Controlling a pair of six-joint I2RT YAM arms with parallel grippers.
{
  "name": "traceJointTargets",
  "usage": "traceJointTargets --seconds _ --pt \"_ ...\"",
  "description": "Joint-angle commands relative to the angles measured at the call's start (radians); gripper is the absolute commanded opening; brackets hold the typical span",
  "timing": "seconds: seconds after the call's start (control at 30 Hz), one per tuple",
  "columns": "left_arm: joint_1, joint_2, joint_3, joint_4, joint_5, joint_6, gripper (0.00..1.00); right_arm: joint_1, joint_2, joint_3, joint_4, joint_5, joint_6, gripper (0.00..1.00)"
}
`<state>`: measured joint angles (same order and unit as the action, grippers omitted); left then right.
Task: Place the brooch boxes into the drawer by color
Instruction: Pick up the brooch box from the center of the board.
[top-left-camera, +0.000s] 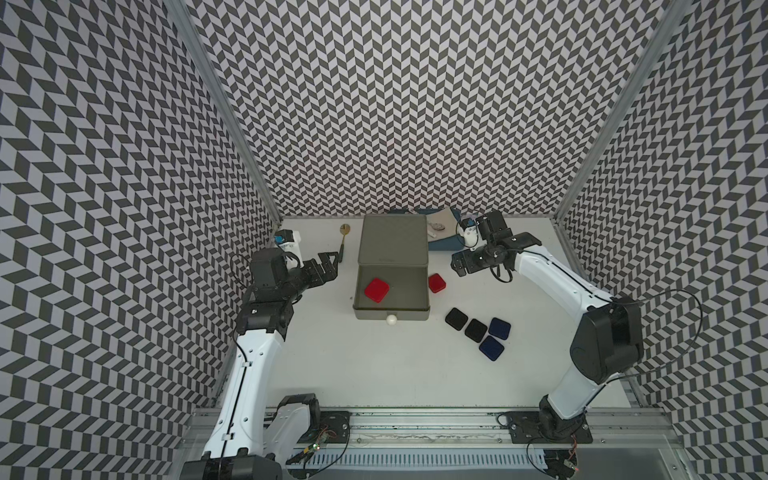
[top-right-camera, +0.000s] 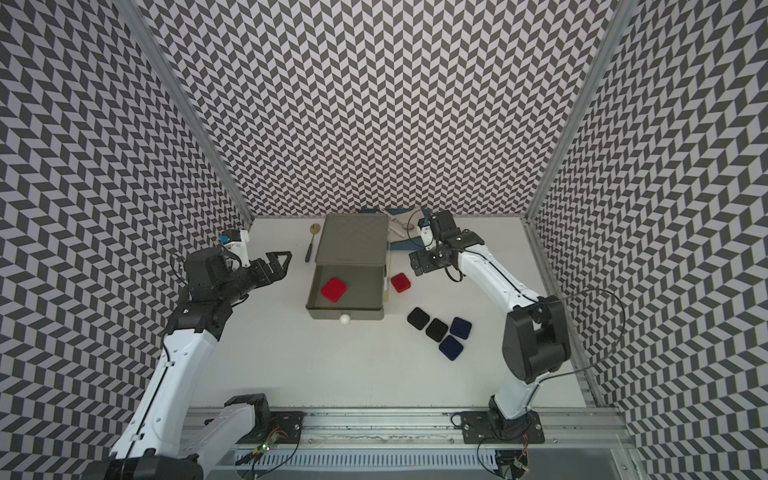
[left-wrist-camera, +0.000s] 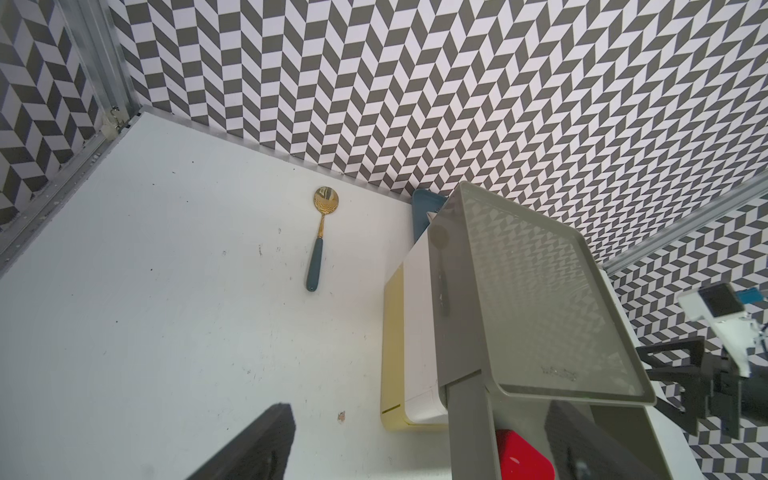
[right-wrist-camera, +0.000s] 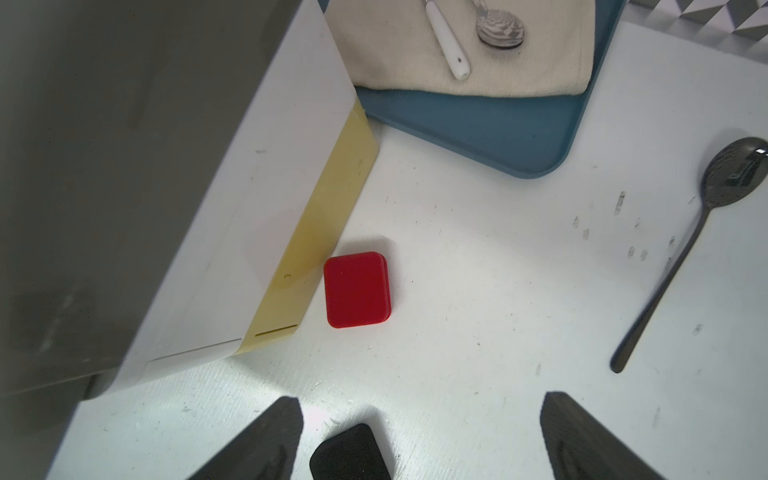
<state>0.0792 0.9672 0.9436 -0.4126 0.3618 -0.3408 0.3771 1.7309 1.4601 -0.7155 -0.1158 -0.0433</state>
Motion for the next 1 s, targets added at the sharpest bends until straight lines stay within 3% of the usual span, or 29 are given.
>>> traceJointTargets --seconds 0.0,0.33,0.97 --pt "0.005 -0.002 -0.001 0.018 0.009 0.011 1.00 0.020 0.027 -0.022 0.107 -0.055 0.009 0.93" --pt "0.005 -0.010 -0.013 0.017 0.006 0.015 1.00 0.052 0.102 -0.108 0.232 -0.090 0.026 0.91" --pt "0.005 -0.015 -0.022 0.009 -0.007 0.028 1.00 0.100 0.261 -0.076 0.290 -0.051 0.044 0.89"
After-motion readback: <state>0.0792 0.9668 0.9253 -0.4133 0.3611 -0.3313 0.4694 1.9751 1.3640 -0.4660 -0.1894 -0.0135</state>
